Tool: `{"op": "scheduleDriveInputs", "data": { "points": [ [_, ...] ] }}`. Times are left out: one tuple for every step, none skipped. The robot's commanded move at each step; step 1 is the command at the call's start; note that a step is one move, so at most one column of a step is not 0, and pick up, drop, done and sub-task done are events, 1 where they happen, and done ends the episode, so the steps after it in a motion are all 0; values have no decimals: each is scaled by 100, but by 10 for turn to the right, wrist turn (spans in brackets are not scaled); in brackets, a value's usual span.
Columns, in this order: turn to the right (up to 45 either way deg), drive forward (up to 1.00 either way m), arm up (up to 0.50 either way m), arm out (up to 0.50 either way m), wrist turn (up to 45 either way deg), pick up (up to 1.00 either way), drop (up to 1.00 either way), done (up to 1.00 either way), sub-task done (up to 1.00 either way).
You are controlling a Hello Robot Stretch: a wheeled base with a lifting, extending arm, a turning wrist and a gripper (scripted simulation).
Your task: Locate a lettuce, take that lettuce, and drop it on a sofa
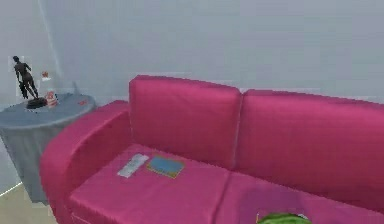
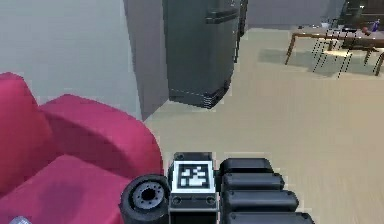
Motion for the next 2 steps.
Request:
{"op": "scheduleDriveInputs", "data": {
  "points": [
    [0, 25, 0, 0, 0, 0, 0, 0, 0],
    [-450, 0, 0, 0, 0, 0, 0, 0, 0]
  ]
}}
